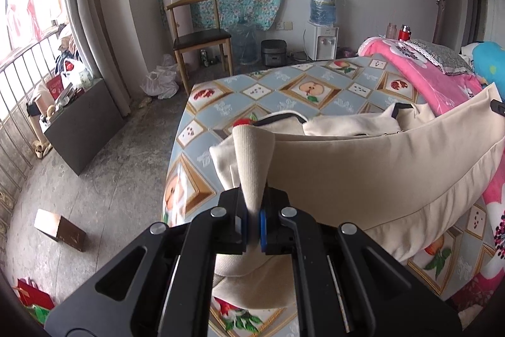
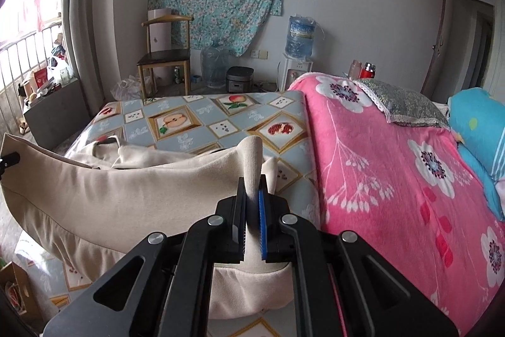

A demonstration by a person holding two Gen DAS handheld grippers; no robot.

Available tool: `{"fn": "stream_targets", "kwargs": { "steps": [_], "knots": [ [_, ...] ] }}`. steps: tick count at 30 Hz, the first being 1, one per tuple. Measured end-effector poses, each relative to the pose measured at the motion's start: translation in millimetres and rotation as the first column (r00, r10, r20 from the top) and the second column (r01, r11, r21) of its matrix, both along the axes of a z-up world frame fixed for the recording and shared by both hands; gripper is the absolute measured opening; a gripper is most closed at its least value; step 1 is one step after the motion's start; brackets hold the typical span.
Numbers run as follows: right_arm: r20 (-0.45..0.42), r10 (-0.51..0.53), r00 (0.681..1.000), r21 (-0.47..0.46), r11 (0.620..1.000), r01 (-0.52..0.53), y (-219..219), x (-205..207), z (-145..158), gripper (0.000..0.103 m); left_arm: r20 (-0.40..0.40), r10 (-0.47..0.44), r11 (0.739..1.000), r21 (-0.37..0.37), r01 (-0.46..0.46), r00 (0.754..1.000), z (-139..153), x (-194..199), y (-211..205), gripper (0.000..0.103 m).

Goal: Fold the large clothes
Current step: 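Lift the jacket with both tools and fold it over onto itself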

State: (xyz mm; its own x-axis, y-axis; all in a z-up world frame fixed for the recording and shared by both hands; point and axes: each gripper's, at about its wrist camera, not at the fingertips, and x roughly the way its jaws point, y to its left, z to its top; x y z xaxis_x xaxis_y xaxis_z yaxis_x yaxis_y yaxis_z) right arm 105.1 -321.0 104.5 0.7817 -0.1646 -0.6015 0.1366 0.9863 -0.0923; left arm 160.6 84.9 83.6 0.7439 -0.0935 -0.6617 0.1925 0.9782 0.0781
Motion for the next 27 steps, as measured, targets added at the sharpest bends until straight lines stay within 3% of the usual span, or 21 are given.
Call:
{"fn": "stream_targets", "kwargs": {
  "steps": [11, 16, 22, 25, 27],
  "knots": [
    [0.001, 0.028, 1.000, 0.030, 0.999, -0.028, -32.5, 98.2, -12.4, 0.006, 0.027, -0.020, 0.996, 0.083, 0.018, 0.999, 2.4, 97.7, -36.5, 0.005],
    [-0.030, 0.019, 0.999, 0.079, 0.997, -0.016, -57.3, 161.1, -35.2, 0.006, 0.011, -0.033, 0.991, 0.128, 0.032, 0.999, -7.6, 157.5, -54.4, 0.005],
    [-0.198, 0.000, 0.980, 0.122, 0.992, 0.024, -75.9, 222.2, -113.1, 0.006, -0.166, -0.030, 0.976, 0.210, 0.065, 0.986, -80.4, 233.8, -71.0, 0.005],
    [-0.261, 0.002, 0.965, 0.151, 0.988, 0.039, -83.9, 235.4, -144.4, 0.006, -0.270, -0.023, 0.979, 0.188, 0.076, 0.963, -113.3, 251.4, -65.3, 0.006],
    [-0.279, 0.013, 0.960, 0.180, 0.983, 0.039, -87.7, 237.4, -149.6, 0.006, -0.299, -0.018, 0.984, 0.166, 0.071, 0.954, -122.2, 257.2, -61.5, 0.013]
  ]
}}
